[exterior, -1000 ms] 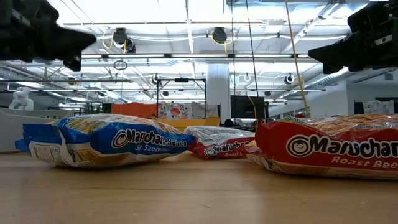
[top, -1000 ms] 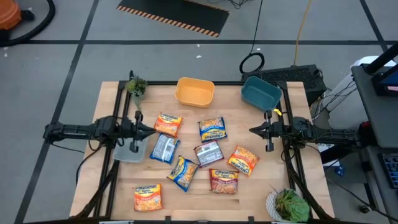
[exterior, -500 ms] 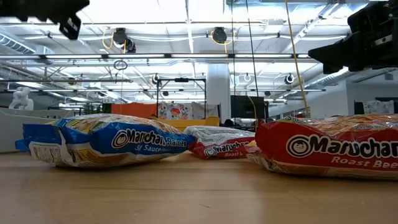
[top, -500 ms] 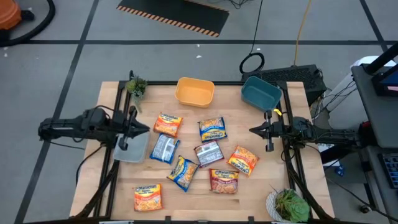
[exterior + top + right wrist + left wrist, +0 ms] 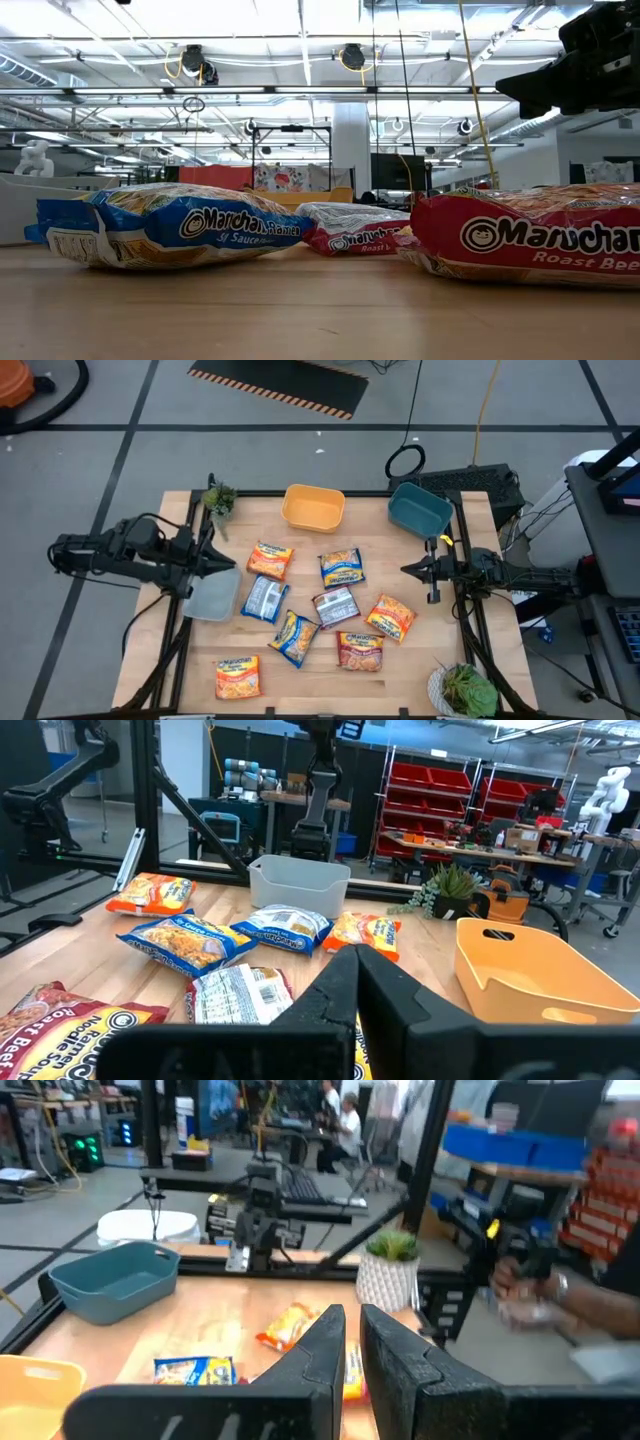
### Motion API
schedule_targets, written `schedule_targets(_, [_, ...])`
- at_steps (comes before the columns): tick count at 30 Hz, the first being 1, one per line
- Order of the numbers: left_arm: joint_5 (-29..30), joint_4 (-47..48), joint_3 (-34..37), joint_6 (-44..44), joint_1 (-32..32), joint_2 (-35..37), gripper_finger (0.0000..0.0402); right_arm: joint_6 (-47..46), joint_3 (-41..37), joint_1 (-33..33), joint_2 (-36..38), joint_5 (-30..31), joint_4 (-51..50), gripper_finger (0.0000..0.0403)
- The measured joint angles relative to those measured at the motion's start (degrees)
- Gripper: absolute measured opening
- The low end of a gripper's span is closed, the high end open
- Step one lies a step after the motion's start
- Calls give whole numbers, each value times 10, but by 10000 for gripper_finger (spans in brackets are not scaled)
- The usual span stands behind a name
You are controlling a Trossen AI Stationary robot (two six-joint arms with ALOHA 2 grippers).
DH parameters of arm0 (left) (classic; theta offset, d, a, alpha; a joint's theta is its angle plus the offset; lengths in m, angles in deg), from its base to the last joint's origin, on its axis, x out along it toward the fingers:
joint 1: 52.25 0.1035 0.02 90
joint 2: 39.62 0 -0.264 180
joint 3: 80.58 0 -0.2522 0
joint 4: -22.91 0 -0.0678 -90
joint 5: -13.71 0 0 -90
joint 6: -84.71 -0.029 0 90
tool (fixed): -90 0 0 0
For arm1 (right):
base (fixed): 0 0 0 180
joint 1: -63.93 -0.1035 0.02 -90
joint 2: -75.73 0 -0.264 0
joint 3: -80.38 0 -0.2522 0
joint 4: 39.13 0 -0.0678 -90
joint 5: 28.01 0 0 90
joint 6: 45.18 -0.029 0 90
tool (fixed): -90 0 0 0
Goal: Sort Maruchan noodles
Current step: Put the top left orange bag into the yellow bin
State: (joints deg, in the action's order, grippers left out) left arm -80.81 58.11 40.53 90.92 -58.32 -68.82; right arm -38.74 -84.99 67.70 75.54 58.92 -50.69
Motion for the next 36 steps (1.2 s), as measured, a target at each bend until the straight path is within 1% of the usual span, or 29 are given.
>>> schedule_targets(2, [0,7,-5,-17,-5,-9,40,-17,0,0,0,0,0,0])
schedule_targets(5, [4,10,-5,-62,-7,-21,40,-76,0,0,0,0,0,0])
schedule_targets(7, [24,8,-5,-100,-7,-30,40,-124,0,0,0,2,1,0])
schedule_targets(9, [56,8,-5,-125,-6,-42,40,-150,0,0,0,15,9,0])
schedule_targets(12, [98,14,-12,-133,-4,-64,40,-180,8,0,-2,36,63,0])
schedule_targets(14, [106,27,-29,-132,4,-85,40,-199,24,0,-12,48,55,0])
schedule_targets(15, [106,37,-39,-128,8,-96,40,-207,35,0,-23,48,36,0])
schedule_targets(17, [107,53,-60,-116,15,-119,40,-220,73,0,-49,49,25,0])
schedule_targets(19, [106,63,-75,-106,23,-138,40,-224,115,0,-84,59,13,0])
schedule_targets(22, [107,75,-84,-101,35,-162,40,-224,185,0,-158,62,-11,0])
schedule_targets(25, [107,77,-85,-113,46,-176,40,-223,280,-1,-243,60,-36,0])
schedule_targets(28, [107,78,-85,-115,60,-182,40,-216,382,-2,-337,60,-103,0])
schedule_targets(32, [107,114,-85,-75,88,-189,42,-193,491,-2,-468,60,-178,0])
schedule_targets(36, [116,163,-85,-22,127,-203,60,-170,547,-2,-572,60,-174,0])
